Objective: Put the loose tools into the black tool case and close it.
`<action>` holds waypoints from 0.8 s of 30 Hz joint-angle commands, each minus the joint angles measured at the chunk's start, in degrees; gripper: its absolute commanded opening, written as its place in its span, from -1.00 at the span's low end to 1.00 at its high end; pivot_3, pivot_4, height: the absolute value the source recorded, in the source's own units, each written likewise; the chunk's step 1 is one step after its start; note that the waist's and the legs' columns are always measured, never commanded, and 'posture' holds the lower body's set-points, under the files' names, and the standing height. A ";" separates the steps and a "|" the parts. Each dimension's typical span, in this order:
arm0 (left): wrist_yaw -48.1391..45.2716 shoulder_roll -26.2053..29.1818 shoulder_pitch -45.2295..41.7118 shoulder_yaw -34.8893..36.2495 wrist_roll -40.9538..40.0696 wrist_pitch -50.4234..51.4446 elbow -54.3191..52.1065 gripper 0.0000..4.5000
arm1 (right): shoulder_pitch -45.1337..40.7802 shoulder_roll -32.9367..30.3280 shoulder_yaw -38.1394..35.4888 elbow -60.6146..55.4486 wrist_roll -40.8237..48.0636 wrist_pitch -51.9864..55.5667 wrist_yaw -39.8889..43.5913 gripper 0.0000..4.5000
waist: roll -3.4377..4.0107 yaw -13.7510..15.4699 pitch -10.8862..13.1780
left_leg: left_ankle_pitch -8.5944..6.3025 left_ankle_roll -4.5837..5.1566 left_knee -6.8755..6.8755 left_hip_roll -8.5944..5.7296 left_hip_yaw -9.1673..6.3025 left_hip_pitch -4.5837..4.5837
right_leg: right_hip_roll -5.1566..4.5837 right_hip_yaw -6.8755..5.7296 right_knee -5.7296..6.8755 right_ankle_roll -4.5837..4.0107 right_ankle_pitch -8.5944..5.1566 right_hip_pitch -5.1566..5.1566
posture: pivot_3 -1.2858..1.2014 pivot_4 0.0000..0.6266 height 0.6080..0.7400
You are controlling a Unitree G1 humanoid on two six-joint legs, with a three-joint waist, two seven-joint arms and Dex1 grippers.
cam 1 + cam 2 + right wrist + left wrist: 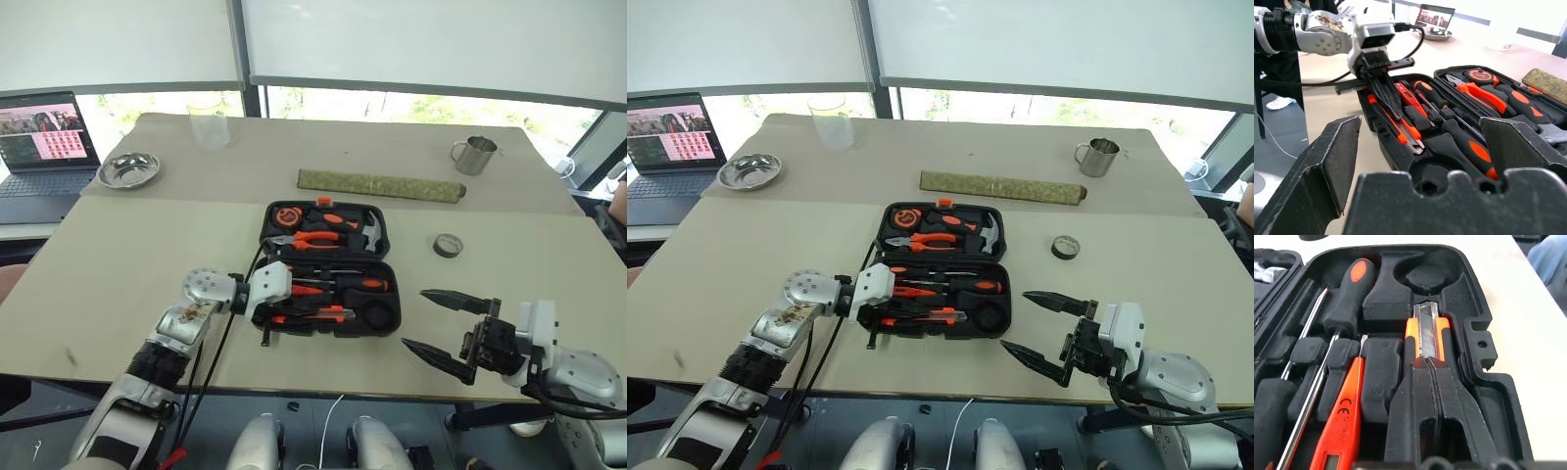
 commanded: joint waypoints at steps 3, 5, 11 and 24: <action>3.88 1.26 1.43 15.41 -14.28 4.39 -8.30 -0.18 | 1.39 -0.22 -9.76 3.40 0.33 -1.52 -3.78 1.00 | -0.15 0.01 0.09 | 0.00 0.00 0.00 0.01 -0.33 -0.19 | -0.04 -0.01 0.05 -0.23 0.15 -0.21 | 0.03 -0.52 1.00; 4.18 4.03 4.34 17.51 -14.43 4.83 -12.34 0.14 | 3.01 0.32 -12.05 5.73 -0.43 -2.69 -4.01 1.00 | -0.13 -0.02 0.08 | 0.01 0.00 0.01 0.00 -0.40 -0.24 | -0.03 -0.04 0.04 -0.28 0.19 -0.22 | 0.03 -0.52 1.00; 1.85 6.75 12.19 24.64 -22.45 6.27 -16.50 0.96 | 5.64 2.81 -15.51 14.38 -2.60 -5.85 -6.12 1.00 | -0.08 -0.09 0.06 | -0.04 0.05 -0.09 -0.02 -0.33 -0.15 | -0.10 0.00 -0.06 -0.27 0.15 -0.15 | 0.03 -0.52 1.00; 2.16 5.38 12.68 22.98 -23.78 10.80 -15.15 0.96 | -44.60 -15.66 12.34 39.85 -22.95 19.17 -4.42 1.00 | 0.13 -1.52 0.29 | -0.03 0.06 -0.12 0.00 0.16 -0.38 | 0.14 0.09 0.04 -0.46 0.15 -0.62 | 0.03 -0.52 1.00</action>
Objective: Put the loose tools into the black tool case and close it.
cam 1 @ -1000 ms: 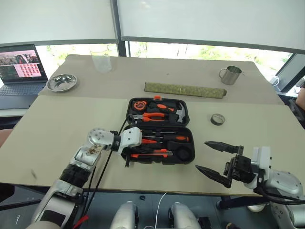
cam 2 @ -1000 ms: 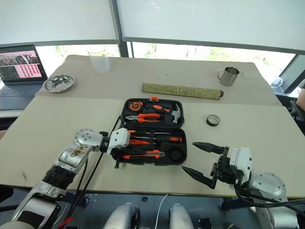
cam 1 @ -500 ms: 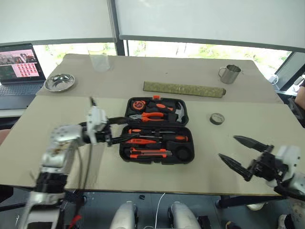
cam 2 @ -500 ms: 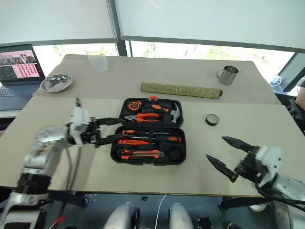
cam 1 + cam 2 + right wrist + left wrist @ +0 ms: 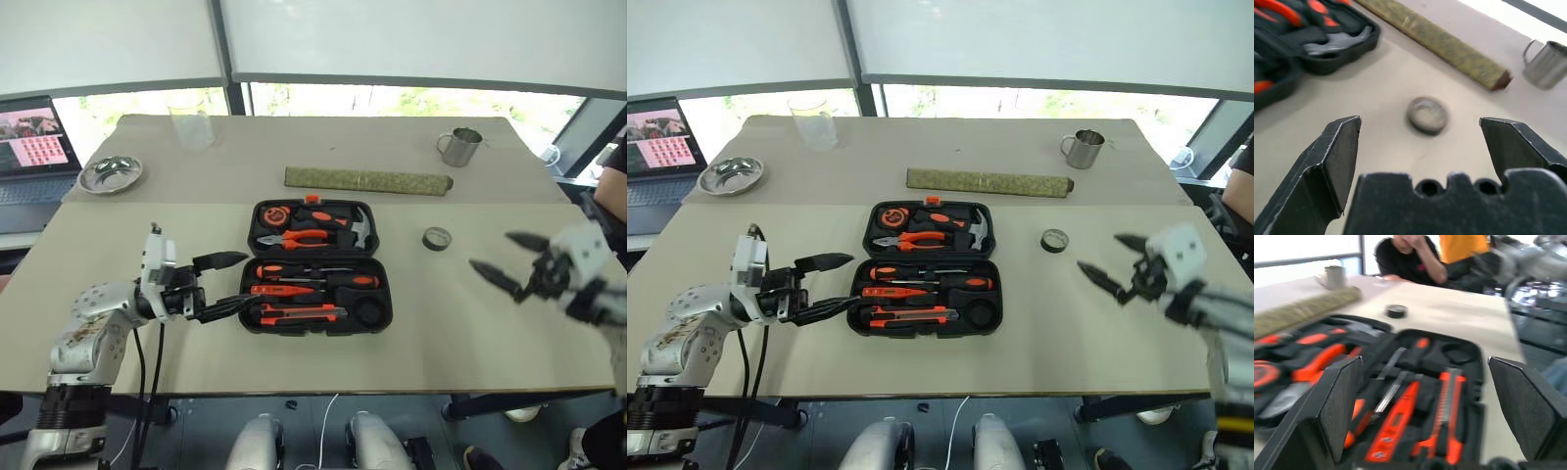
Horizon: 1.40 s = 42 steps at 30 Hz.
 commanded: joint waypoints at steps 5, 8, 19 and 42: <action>2.06 -2.50 -1.92 -0.55 1.42 -3.91 -1.87 0.96 | -26.81 3.09 20.71 27.14 -16.00 -2.50 11.68 1.00 | 0.05 0.71 0.05 | -0.01 0.01 0.00 -0.07 0.07 -0.38 | -0.07 -0.04 0.01 -0.01 0.03 -0.34 | 0.03 -0.52 1.00; 3.64 -3.28 -2.45 -0.87 2.67 -5.18 -2.32 0.96 | -31.63 5.10 23.97 34.91 -19.73 -4.88 12.70 1.00 | 0.05 1.13 0.05 | -0.02 0.02 0.04 -0.11 0.06 -0.56 | -0.22 -0.09 -0.10 0.12 0.10 -0.38 | 0.03 -0.52 1.00; 6.24 -3.53 -0.57 -1.24 4.10 -6.08 -5.41 1.00 | -40.59 11.00 26.21 53.41 -26.40 -12.02 11.24 -0.37 | 0.07 0.61 0.06 | -0.02 0.02 0.06 -0.10 0.08 -0.62 | -0.24 -0.04 -0.11 0.22 0.22 -0.45 | 0.03 -0.52 1.00; -5.19 4.44 3.96 -3.39 6.17 -12.58 -5.77 1.00 | -17.26 1.44 27.12 -21.07 2.80 31.85 30.68 -0.99 | 0.19 1.02 0.14 | -0.06 0.08 0.11 -0.01 -0.44 -0.72 | -0.25 -0.08 0.05 0.13 0.24 -0.68 | 0.03 -0.52 1.00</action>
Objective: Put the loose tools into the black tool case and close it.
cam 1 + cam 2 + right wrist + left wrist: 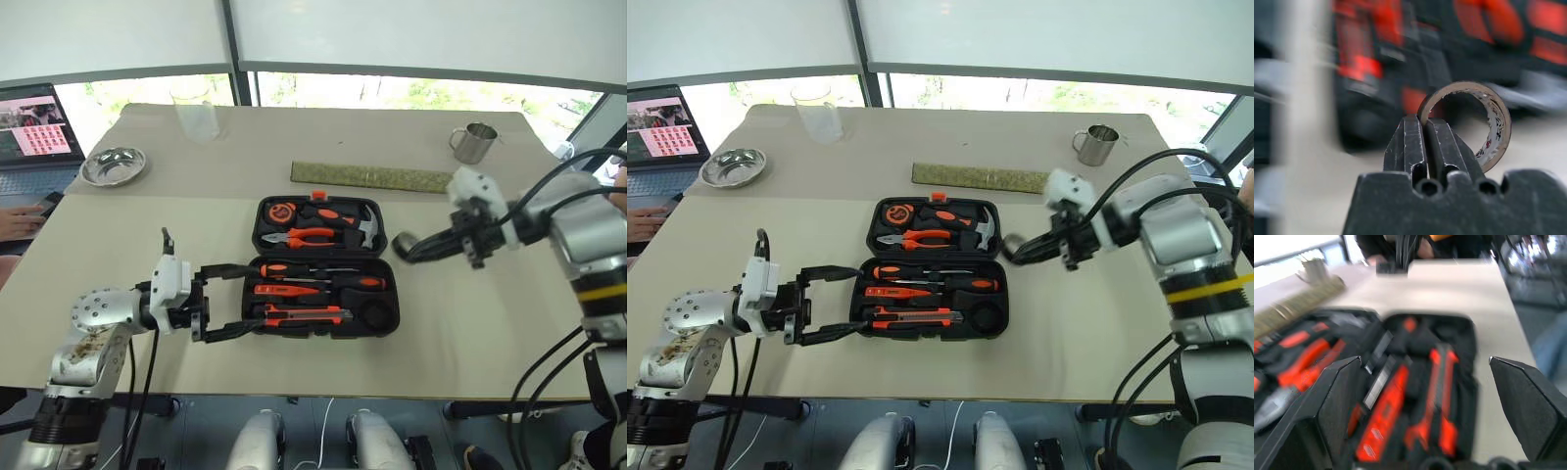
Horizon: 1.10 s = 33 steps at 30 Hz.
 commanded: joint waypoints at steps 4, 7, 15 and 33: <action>-1.30 0.54 0.97 -0.49 -0.27 -0.88 -0.95 1.00 | 6.73 1.01 2.53 -11.36 -1.56 11.17 -12.80 -0.99 | -0.04 0.26 0.00 | 0.01 -0.01 0.09 -0.05 0.05 0.04 | -0.01 0.00 0.00 0.01 0.00 0.06 | 0.03 -0.52 1.00; -1.05 0.90 1.59 -0.09 -0.30 -0.72 -0.94 1.00 | 8.05 0.84 3.65 -14.27 -0.64 12.65 -13.85 -0.99 | -0.04 0.11 0.00 | 0.02 -0.02 0.10 -0.06 0.07 -0.05 | 0.02 0.02 0.03 0.01 0.00 -0.08 | 0.03 -0.52 1.00; 0.27 1.55 3.44 1.11 -0.49 -0.42 -2.11 1.00 | 7.61 -1.90 10.46 -12.96 -6.44 11.07 -16.11 -0.99 | -0.04 -0.02 0.00 | 0.02 -0.01 0.17 -0.06 0.08 -0.29 | 0.08 0.03 0.21 0.00 0.01 -0.40 | 0.03 -0.52 1.00; 15.58 -0.53 -0.30 7.12 -0.93 6.55 3.16 0.67 | 8.96 1.75 -10.08 -0.07 7.80 -2.64 -9.36 0.07 | -0.10 0.30 0.02 | 0.01 0.00 0.45 -0.03 0.01 -0.38 | 0.08 -0.03 0.23 0.05 0.04 -0.32 | 0.03 -0.52 1.00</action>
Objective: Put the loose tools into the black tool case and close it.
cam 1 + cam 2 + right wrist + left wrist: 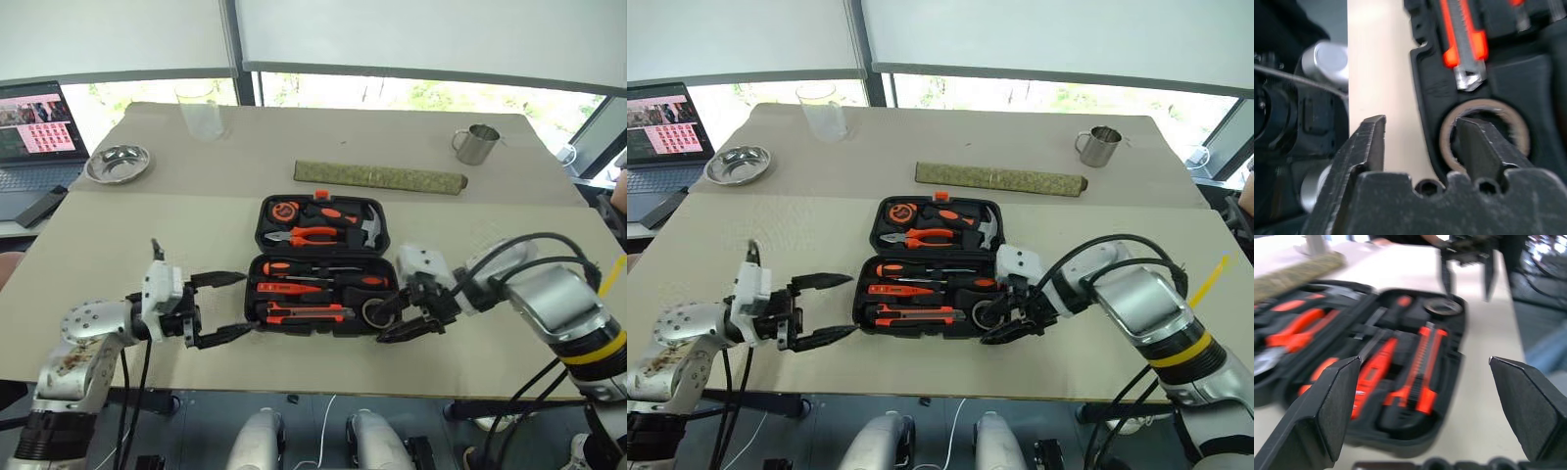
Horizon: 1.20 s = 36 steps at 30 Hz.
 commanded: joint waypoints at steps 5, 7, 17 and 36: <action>22.00 -7.21 -10.88 1.59 9.98 -1.05 15.34 -0.15 | 3.49 5.72 -13.84 17.80 -3.13 -20.98 -8.24 -0.59 | -0.09 0.45 -0.05 | 0.00 0.00 0.06 -0.07 0.02 0.05 | 0.02 -0.03 -0.01 0.01 0.06 0.11 | 0.03 -0.52 1.00; 24.76 -9.16 -12.96 0.30 12.01 -0.70 17.59 -0.52 | 4.20 7.32 -12.84 21.99 -8.46 -29.53 -12.57 -0.90 | -0.10 0.42 -0.04 | 0.00 0.00 0.06 -0.09 0.06 0.01 | -0.01 0.00 0.01 0.03 0.07 0.05 | 0.03 -0.52 1.00; 21.62 -11.78 -24.95 -9.25 18.77 4.34 33.54 -0.98 | 0.32 16.98 -7.03 38.20 -20.04 -44.22 -22.09 -1.00 | -0.11 -0.66 -0.04 | 0.03 -0.05 0.05 -0.08 0.51 0.00 | 0.05 0.08 0.10 -0.02 0.12 -0.05 | 0.03 -0.52 1.00; 14.74 -13.71 -13.29 -13.06 16.70 14.43 11.96 -0.98 | 17.50 14.14 -11.39 12.24 -16.00 -33.20 -20.46 -1.00 | -0.08 0.01 -0.06 | 0.02 -0.03 0.05 -0.08 0.33 -0.01 | 0.00 0.08 0.06 0.01 0.12 0.00 | 0.03 -0.52 1.00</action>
